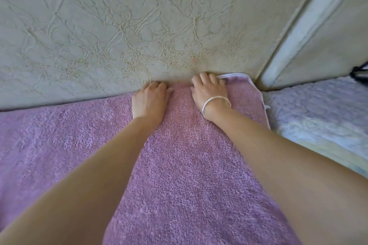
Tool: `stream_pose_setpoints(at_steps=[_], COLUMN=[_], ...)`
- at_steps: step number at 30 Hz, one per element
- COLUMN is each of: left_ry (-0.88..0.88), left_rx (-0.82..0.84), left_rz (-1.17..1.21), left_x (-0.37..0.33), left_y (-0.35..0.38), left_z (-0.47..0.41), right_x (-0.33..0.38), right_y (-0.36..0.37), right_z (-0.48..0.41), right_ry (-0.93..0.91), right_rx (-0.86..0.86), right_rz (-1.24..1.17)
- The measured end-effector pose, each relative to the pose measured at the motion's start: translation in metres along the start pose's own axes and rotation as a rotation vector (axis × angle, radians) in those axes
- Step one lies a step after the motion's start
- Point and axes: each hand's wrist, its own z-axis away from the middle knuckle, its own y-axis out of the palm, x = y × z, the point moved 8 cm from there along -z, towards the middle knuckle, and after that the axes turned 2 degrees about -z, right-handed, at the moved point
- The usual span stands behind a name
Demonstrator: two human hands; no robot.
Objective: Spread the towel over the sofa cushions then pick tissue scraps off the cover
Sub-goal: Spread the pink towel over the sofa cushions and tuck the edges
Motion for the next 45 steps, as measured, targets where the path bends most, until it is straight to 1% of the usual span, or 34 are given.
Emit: stream_pose_setpoints(at_steps=[4,6,8,11,13,14,16,17,18,19,21,23,24,26,29,31,34,38,42,45], left_ry=[-0.015,0.018,0.086,0.141,0.159,0.179,0.247,0.297,0.354,0.405,0.488,0.544,0.554,0.564,0.544,0.524,0.519,0.546,0.543,0.516], left_rx=[0.109,0.109,0.105,0.105,0.095,0.092,0.101,0.097,0.088,0.075,0.102,0.196,0.219,0.22,0.205,0.183,0.169,0.166,0.18,0.215], left_rz=[-0.029,-0.006,0.005,0.036,0.029,0.024,0.036,0.045,0.047,0.048,0.061,0.066,0.061,0.061,0.062,0.051,0.049,0.049,0.035,-0.019], left_x=[-0.019,-0.033,-0.049,-0.065,-0.068,-0.071,-0.08,-0.087,-0.095,-0.105,-0.124,-0.137,-0.139,-0.143,-0.149,-0.154,-0.162,-0.168,-0.165,-0.164], left_y=[0.005,0.008,0.013,0.018,0.017,0.016,0.013,0.011,0.009,0.006,0.007,0.014,0.016,0.014,0.011,0.011,0.015,0.016,0.019,0.019], left_z=[0.032,0.045,0.053,0.062,0.068,0.073,0.088,0.098,0.108,0.118,0.13,0.133,0.13,0.121,0.11,0.106,0.102,0.1,0.099,0.102], right_x=[-0.029,-0.048,-0.057,-0.059,-0.06,-0.061,-0.062,-0.067,-0.075,-0.085,-0.107,-0.124,-0.13,-0.138,-0.142,-0.144,-0.156,-0.161,-0.154,-0.156], right_y=[-0.005,-0.007,-0.005,0.005,0.002,-0.004,-0.025,-0.033,-0.036,-0.034,-0.022,-0.014,-0.012,-0.01,-0.008,-0.009,-0.012,-0.002,0.001,0.005], right_z=[0.027,0.029,0.027,0.023,0.022,0.024,0.038,0.051,0.064,0.077,0.098,0.111,0.113,0.116,0.115,0.115,0.113,0.104,0.105,0.123], right_ry=[0.0,0.093,0.162,0.172,0.148,0.115,0.059,0.074,0.133,0.221,0.413,0.556,0.587,0.587,0.574,0.587,0.636,0.677,0.606,0.579], right_rx=[-0.01,-0.002,0.036,0.127,0.154,0.124,-0.042,-0.123,-0.162,-0.156,-0.052,0.036,0.062,0.104,0.111,0.085,-0.018,-0.03,-0.046,0.03], right_rz=[0.023,-0.015,-0.049,-0.099,-0.112,-0.098,-0.105,-0.162,-0.234,-0.297,-0.382,-0.45,-0.468,-0.491,-0.551,-0.546,-0.525,-0.516,-0.579,-0.712])
